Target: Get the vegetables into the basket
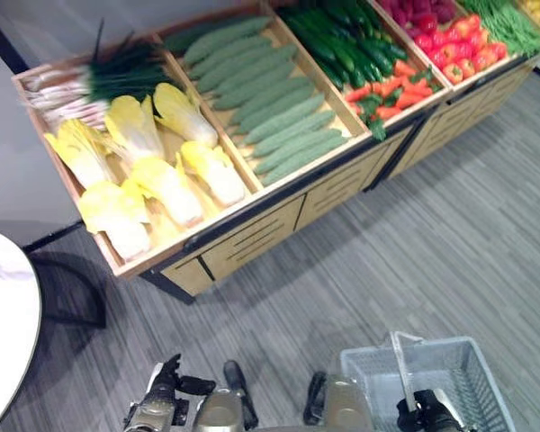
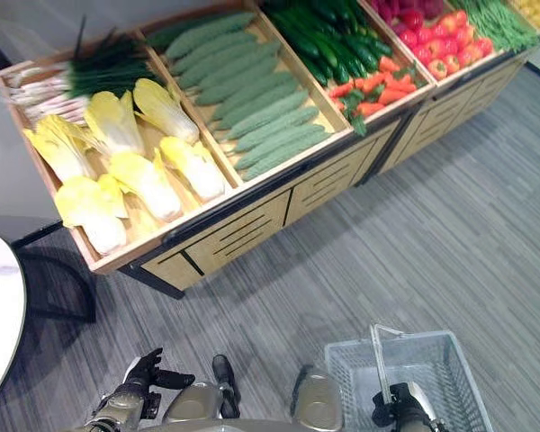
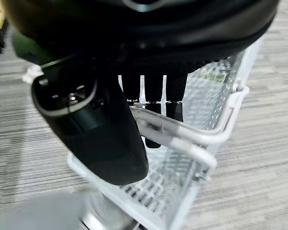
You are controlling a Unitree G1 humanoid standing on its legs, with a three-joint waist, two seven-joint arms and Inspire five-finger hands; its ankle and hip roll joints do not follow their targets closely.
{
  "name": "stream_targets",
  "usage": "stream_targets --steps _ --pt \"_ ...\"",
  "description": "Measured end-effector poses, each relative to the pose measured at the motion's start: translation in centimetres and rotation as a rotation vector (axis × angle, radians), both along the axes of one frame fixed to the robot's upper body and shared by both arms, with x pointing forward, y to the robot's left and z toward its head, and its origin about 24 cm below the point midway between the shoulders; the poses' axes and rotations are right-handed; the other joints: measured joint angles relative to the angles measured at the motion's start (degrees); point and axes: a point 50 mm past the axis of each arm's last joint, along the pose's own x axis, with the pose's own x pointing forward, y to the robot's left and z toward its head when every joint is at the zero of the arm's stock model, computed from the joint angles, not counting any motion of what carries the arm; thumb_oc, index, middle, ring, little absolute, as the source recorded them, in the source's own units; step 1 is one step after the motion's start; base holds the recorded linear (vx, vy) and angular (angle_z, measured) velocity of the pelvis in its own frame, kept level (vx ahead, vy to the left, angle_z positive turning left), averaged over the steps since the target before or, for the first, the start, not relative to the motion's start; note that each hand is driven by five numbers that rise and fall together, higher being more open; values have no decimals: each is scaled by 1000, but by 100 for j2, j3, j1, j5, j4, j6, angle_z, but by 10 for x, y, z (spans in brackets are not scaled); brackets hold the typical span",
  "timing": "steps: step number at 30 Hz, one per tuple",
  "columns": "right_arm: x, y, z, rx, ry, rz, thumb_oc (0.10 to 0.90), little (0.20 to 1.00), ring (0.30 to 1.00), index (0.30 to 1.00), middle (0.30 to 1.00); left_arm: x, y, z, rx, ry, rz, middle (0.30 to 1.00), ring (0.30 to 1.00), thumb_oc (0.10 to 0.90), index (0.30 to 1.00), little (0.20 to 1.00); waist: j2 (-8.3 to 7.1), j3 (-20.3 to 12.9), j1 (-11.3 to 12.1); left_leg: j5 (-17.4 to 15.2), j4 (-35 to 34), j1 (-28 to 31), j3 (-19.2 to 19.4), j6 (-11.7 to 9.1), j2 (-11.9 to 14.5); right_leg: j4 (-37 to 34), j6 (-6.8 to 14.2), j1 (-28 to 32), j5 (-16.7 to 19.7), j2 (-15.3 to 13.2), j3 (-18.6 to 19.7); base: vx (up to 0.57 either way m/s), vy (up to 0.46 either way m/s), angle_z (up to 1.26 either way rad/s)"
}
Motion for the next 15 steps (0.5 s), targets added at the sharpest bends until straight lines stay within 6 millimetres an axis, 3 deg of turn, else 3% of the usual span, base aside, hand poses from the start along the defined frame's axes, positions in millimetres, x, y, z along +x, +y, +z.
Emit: stream_targets --steps 4,5,6,7,8,10,11,15 --pt "3 4 0 9 -12 27 400 300 300 300 300 -4 1 -1 -2 12 6 1000 1000 900 1000 1000 21 -9 -121 29 -24 -1 -335 27 -3 -2056 45 140 152 275 355 186 -138 46" --pt "2 5 -1 10 -10 25 400 300 300 300 300 -3 0 -1 -2 12 6 1000 1000 900 1000 1000 21 -10 -145 26 -29 20 -430 10 -11 -2521 40 196 285 297 479 285 -224 93" --pt "-2 5 -2 13 10 19 400 300 300 300 300 -4 1 -2 0 24 13 1000 1000 900 1000 1000 -8 -28 -190 2 28 38 -710 -136 -17 -3294 61 362 643 324 797 200 -159 100" --pt "-3 6 -3 18 14 14 400 300 300 300 300 -7 2 -2 1 30 17 1000 1000 900 1000 1000 -22 -24 -208 -3 39 91 -903 -238 -19 -3420 43 492 803 316 801 211 -203 143" --pt "-20 6 -6 14 69 -3 400 300 300 300 300 -12 -2 -4 -13 34 21 1000 1000 900 1000 1000 -5 -51 -228 -89 11 282 -1208 -466 107 -3398 47 796 1282 442 859 211 -265 120" --pt "-23 1 -6 3 84 -9 400 300 300 300 300 -20 -7 -8 -28 51 27 1000 1000 900 1000 1000 202 -155 -168 -68 141 307 -1192 -539 416 -3343 -76 929 1239 724 767 247 -349 82" --pt "-22 -5 -3 0 90 1 400 300 300 300 300 -22 -8 -9 -40 51 59 1000 1000 900 1000 1000 317 -202 -62 8 296 263 -1198 -695 669 -3367 -303 1076 1173 902 554 140 -256 42" --pt "-15 -12 1 -13 61 11 400 300 300 300 300 -19 -4 -7 -32 32 63 1000 1000 900 1000 1000 343 -251 72 189 520 131 -1243 -843 901 -3205 -472 1122 970 1063 275 96 -255 31"
